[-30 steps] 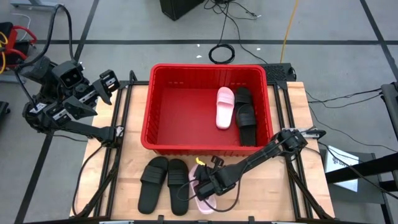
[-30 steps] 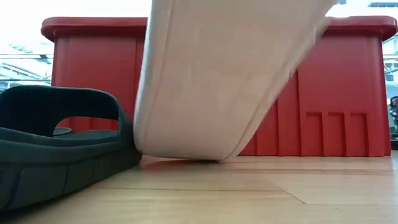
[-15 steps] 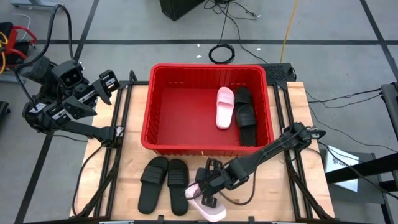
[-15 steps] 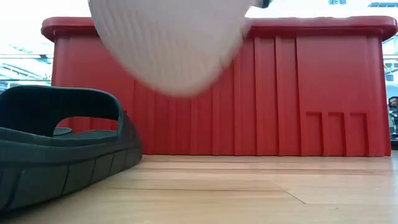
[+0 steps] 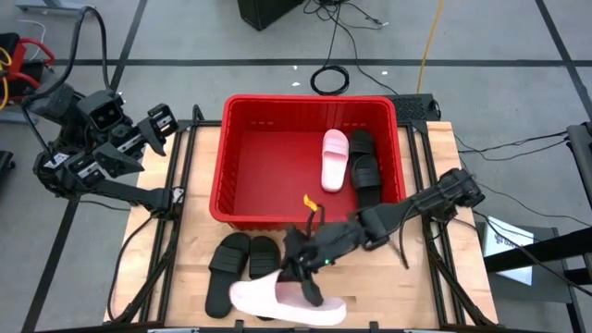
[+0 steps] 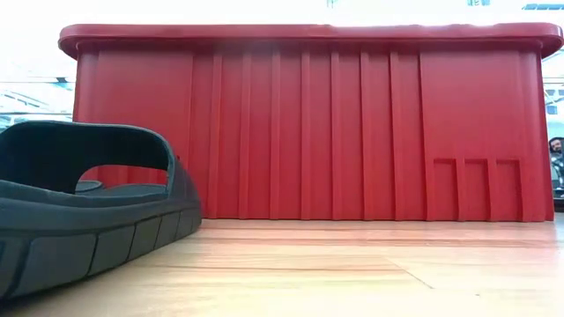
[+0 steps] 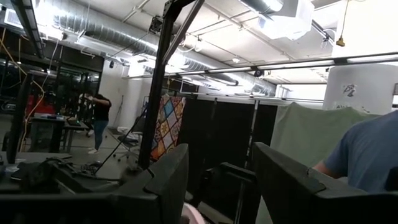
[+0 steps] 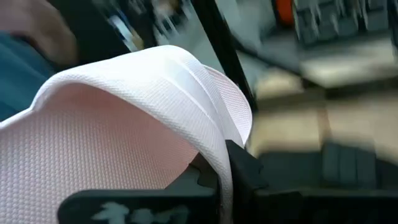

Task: Pick and place slides into bin
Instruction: Put the pink slide into the red bin

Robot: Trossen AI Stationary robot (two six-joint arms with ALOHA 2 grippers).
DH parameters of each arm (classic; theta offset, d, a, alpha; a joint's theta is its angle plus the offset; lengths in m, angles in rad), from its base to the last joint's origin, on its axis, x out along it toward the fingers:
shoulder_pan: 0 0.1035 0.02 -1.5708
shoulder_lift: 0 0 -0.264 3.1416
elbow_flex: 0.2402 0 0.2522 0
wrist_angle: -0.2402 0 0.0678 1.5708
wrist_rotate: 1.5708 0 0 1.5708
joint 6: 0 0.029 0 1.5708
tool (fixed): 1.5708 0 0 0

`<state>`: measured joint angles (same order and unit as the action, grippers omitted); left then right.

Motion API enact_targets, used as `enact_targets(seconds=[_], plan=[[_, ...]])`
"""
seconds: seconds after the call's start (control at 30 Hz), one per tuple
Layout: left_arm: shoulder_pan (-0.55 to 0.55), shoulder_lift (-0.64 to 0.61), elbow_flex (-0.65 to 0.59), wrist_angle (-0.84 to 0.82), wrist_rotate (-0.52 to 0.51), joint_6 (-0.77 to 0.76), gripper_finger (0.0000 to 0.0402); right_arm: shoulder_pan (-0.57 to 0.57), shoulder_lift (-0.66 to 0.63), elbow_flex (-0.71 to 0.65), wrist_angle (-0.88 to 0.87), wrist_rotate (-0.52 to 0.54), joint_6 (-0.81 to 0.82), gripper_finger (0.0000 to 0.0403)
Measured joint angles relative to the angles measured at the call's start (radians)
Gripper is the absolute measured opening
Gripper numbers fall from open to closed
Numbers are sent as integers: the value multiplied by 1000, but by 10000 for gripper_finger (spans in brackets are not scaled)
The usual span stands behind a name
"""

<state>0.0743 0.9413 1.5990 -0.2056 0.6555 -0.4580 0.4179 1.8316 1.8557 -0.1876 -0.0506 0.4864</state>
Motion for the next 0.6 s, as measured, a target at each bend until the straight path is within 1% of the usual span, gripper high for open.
enact_targets(seconds=[0.07, 0.2, 0.43, 0.5, 0.53, 0.6], plan=[[0, 0, 0, 0, -1, 0, 186, -17, -13, 0, 90, -5, -55, 0], [0, 0, 0, 0, -1, 0, 186, -49, -43, 0, 204, -4, -154, 0], [0, 0, 0, 1, -10, -8, 186, -103, -95, 0, 327, 7, -330, 1], [0, 0, 0, 6, -10, -17, 186, -118, -113, 0, 345, 46, -381, 1], [0, 0, 0, 11, -11, -19, 186, -126, -121, 1, 346, 82, -407, 1], [0, 0, 0, 23, -15, -20, 186, -138, -136, 1, 334, 191, -454, 2]])
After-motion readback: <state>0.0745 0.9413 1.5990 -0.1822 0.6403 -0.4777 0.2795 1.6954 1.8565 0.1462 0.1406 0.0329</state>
